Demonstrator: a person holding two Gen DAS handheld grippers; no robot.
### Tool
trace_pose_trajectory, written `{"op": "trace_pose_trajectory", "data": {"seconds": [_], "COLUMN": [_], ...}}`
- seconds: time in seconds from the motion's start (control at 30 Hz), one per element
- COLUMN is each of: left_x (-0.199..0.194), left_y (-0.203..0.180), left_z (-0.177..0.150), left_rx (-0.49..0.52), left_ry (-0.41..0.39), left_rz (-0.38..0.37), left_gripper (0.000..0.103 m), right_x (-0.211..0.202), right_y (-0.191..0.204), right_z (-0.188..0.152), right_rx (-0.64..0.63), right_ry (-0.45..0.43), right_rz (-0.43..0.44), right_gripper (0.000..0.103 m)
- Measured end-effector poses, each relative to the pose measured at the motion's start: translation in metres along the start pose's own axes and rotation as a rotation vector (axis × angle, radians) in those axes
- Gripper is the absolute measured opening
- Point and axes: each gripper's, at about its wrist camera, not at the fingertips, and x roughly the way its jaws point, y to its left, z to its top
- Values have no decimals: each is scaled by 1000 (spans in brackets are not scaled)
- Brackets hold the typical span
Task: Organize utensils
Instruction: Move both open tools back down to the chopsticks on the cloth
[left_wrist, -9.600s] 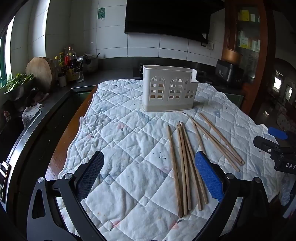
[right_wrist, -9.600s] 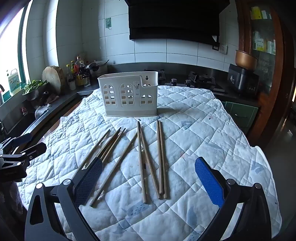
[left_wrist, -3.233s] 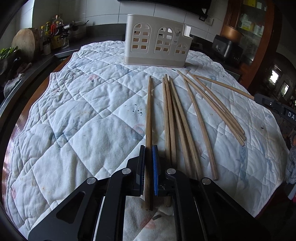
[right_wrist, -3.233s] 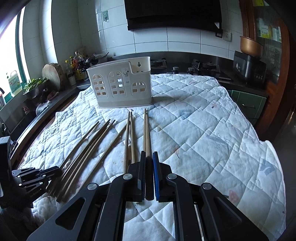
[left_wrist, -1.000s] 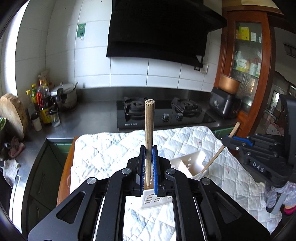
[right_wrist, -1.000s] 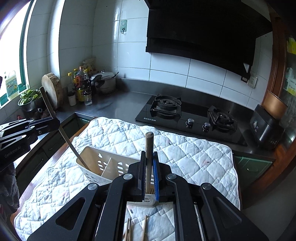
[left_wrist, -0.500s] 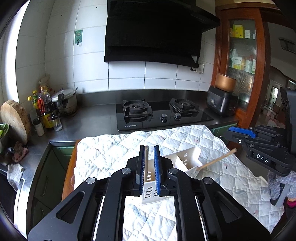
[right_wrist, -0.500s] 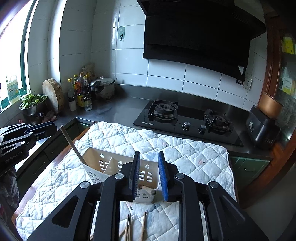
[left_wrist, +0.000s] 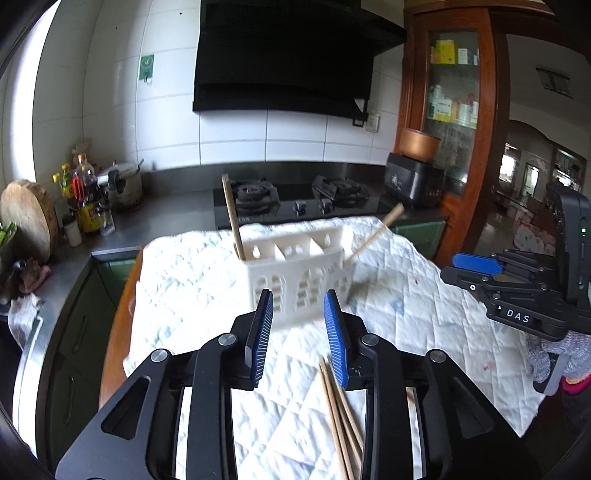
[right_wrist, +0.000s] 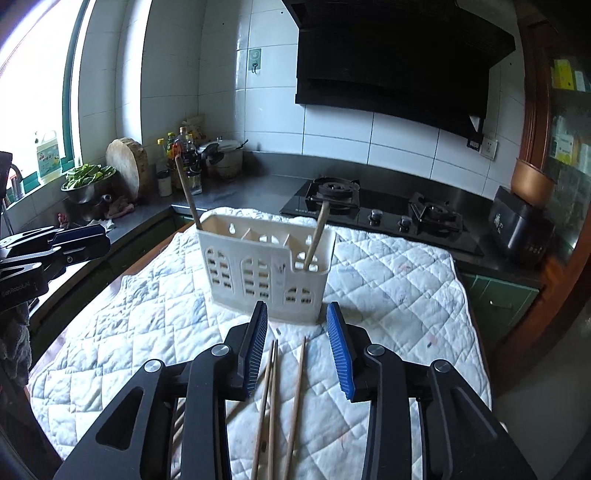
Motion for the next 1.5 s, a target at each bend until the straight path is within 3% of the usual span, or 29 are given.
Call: {"op": "trace_pose_trajectory", "data": {"seconds": [0.33,0.57,0.87,1.2,1.27,1.5], "left_x": [6,7,7,19,23,33], "left_y": [-5,-10,-23,-30,-29,-28], "left_z": [-99,-141,-169,-175,-175,-175], "left_rx": [-92,-146,-178,-181,-186,-184], "left_ry": [154,227,275,297,303,320], "left_rz": [-17,-29,-53,-61,-61,-53], "left_gripper": [34,34,33,30,19,17], "right_x": [6,7,23,36,36,36], "right_y": [7,33,39,36,35,35], "right_z": [-108,-145,-161,-168,-168,-169], "right_rx": [58,27,44,63,67,69], "right_ry": [132,174,233,265,265,266], "right_rz": [-16,18,43,45,48,47], "right_gripper": [33,25,21,12,10,9]}}
